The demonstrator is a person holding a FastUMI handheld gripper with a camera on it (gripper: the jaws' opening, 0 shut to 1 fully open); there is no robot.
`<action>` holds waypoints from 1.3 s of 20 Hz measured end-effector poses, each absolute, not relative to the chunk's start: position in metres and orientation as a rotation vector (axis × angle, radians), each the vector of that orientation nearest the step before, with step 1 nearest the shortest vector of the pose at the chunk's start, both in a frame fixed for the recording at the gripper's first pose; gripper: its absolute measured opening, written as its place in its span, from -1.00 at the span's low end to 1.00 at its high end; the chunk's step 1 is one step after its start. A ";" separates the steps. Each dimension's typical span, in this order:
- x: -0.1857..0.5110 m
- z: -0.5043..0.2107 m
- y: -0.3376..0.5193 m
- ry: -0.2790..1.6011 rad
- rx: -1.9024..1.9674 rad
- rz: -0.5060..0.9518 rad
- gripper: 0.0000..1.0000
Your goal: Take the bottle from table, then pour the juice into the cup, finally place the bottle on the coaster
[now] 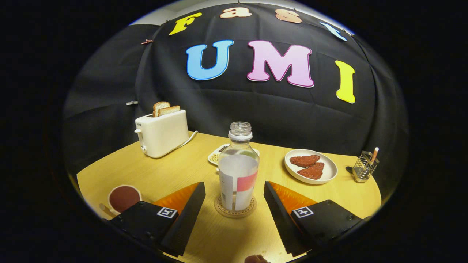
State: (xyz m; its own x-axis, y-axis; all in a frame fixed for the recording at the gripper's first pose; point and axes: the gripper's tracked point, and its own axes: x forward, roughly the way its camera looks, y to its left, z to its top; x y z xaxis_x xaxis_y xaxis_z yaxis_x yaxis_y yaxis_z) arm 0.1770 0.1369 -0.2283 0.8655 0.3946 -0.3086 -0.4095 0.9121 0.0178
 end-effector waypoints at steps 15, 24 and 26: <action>0.024 -0.087 -0.040 0.178 -0.003 0.151 0.96; -0.056 -0.043 -0.058 0.120 0.033 0.029 0.96; -0.063 -0.032 -0.057 0.104 0.003 0.029 0.96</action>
State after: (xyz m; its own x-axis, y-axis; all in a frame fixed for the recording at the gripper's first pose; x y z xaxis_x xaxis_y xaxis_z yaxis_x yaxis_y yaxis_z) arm -0.0634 -0.0569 -0.0322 0.9942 0.0293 -0.1036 -0.0290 0.9996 0.0049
